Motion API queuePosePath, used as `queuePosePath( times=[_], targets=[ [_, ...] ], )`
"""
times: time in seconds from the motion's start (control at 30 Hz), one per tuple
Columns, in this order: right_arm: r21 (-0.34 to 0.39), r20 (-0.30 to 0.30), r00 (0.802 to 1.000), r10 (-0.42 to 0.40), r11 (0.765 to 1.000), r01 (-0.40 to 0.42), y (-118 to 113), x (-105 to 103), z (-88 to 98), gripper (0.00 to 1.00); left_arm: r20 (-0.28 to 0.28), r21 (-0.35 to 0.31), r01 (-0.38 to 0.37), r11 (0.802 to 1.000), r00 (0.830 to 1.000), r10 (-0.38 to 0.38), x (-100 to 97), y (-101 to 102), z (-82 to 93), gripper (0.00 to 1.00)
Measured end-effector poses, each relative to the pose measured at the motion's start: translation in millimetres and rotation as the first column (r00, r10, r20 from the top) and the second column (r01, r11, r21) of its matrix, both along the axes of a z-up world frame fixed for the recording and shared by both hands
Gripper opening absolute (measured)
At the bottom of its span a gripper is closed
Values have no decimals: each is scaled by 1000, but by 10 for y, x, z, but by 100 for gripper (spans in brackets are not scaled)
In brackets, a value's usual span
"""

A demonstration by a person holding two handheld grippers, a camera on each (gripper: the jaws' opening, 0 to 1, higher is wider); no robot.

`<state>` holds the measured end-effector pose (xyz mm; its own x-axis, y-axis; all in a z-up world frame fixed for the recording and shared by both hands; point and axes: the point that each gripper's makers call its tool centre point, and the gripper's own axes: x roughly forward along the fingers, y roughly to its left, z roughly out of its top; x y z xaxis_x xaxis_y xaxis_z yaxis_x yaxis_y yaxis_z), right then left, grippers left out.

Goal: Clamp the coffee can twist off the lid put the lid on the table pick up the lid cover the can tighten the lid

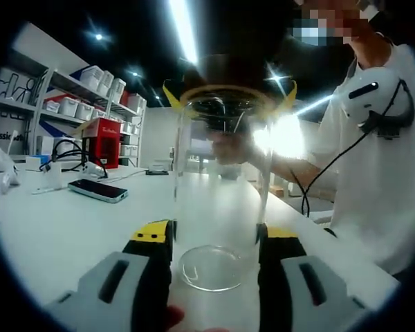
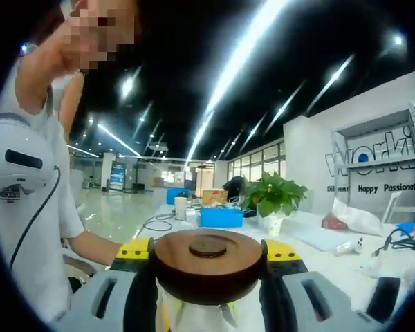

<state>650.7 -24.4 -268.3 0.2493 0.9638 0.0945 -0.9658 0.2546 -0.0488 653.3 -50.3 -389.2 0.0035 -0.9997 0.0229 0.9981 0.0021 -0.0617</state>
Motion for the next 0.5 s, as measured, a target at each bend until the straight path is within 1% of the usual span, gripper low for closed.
queuePosePath(
  times=[0.03, 0.2, 0.33, 0.5],
  targets=[
    [2, 1, 1000, 24, 1000, -24, 4, -12, 2, 54, 0, 0, 1, 1000, 1000, -1, -4, -1, 0, 38],
    [2, 2, 995, 96, 995, -96, 17, -44, 4, 54, 1, 0, 6, 1000, 1000, -6, -21, -6, 1, 38],
    [6, 1, 985, 170, 985, -170, 33, -74, 4, 54, 1, 0, 10, 1000, 1000, -10, -30, -11, 1, 38],
    [8, -2, 974, 228, 974, -228, 47, -98, 4, 54, 0, -1, 11, 1000, 1000, -11, -30, -14, 1, 38]
  ],
)
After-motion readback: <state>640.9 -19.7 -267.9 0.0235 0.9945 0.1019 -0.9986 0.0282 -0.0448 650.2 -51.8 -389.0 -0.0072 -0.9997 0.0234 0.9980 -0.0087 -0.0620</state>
